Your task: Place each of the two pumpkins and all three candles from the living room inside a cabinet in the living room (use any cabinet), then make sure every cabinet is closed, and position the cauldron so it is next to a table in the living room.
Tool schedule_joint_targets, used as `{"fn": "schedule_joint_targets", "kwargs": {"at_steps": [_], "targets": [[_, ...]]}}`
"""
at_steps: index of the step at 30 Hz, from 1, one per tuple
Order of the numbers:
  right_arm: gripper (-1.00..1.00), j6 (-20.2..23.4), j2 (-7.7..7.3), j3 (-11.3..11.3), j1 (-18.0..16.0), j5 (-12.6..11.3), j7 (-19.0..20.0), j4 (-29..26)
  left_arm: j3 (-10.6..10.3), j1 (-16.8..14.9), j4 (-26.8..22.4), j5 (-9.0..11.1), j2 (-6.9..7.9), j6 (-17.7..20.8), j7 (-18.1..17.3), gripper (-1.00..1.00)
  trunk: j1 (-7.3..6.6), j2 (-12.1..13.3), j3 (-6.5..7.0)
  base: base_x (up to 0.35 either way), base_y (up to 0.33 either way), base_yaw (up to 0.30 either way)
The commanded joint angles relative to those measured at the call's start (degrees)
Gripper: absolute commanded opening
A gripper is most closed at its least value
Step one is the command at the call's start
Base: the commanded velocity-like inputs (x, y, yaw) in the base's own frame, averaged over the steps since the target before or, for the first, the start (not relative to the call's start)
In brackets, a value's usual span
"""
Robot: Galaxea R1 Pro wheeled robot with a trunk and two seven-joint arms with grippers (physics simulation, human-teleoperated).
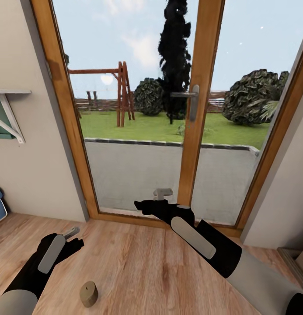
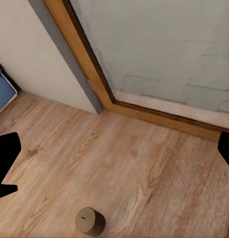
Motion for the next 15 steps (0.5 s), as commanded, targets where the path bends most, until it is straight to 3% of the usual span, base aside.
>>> {"fn": "schedule_joint_targets", "kwargs": {"at_steps": [1,15], "targets": [[1.00,-0.02,-0.04,0.13,-0.08,-0.43,-0.49,0.07,0.01,-0.03,-0.07,0.60,0.01,0.10,0.53,1.00,0.22,-0.45,-0.25,0.000,0.000,0.000],[1.00,-0.06,-0.02,0.14,-0.08,-0.25,-0.49,1.95,-0.07,-0.03,-0.07,0.53,0.00,0.08,0.53,1.00,3.30,-6.06,-2.76,0.000,0.000,0.000]]}}
